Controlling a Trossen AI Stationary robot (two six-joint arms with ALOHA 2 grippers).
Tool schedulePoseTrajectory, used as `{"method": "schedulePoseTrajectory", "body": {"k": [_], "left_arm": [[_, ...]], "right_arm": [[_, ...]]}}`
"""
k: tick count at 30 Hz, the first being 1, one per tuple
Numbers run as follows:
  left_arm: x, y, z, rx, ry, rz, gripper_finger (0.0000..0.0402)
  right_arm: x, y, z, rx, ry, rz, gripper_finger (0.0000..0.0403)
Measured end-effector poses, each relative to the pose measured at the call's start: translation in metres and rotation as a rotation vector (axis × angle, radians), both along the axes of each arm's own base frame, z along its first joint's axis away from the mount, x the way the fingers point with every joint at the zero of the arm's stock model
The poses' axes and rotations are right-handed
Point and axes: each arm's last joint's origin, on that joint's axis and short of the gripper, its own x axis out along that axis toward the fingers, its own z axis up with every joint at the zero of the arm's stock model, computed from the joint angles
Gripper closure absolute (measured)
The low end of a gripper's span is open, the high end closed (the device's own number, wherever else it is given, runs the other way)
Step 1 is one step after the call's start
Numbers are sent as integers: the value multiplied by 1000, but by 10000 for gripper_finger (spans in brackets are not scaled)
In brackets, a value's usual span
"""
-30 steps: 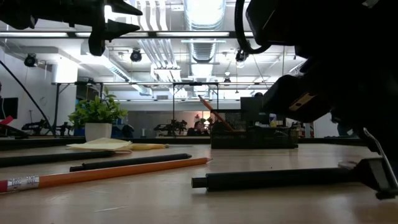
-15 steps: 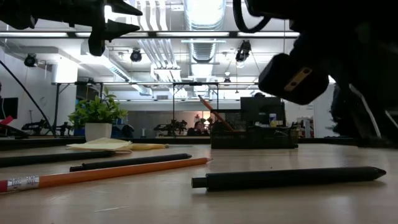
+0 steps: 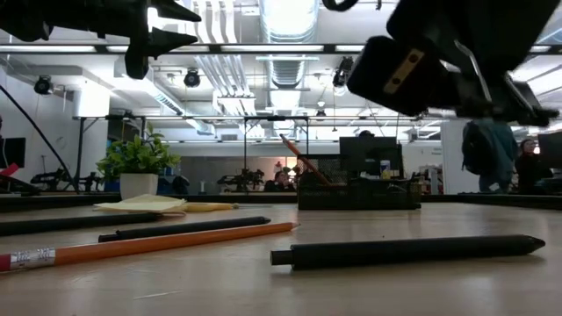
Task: Pick and place office supplies into organizer
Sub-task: Put the left binder clip into the desk organizer
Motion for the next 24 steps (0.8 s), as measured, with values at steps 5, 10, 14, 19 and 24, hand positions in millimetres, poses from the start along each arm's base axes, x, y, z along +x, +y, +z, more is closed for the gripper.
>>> {"method": "schedulePoseTrajectory", "body": {"k": [5, 10, 14, 19, 24], "left_arm": [[0, 0, 0, 0, 0, 0, 244], [0, 0, 0, 0, 0, 0, 244], [0, 0, 0, 0, -1, 0, 244], [0, 0, 0, 0, 0, 1, 244], [0, 0, 0, 0, 0, 1, 244]], "right_arm": [[2, 1, 6, -2, 1, -1, 395], [1, 0, 11, -16, -11, 10, 395], [1, -3, 18, -29, -37, -6, 395], [5, -12, 26, -46, -72, -48, 395], [8, -24, 34, -62, -103, -93, 395]]}}
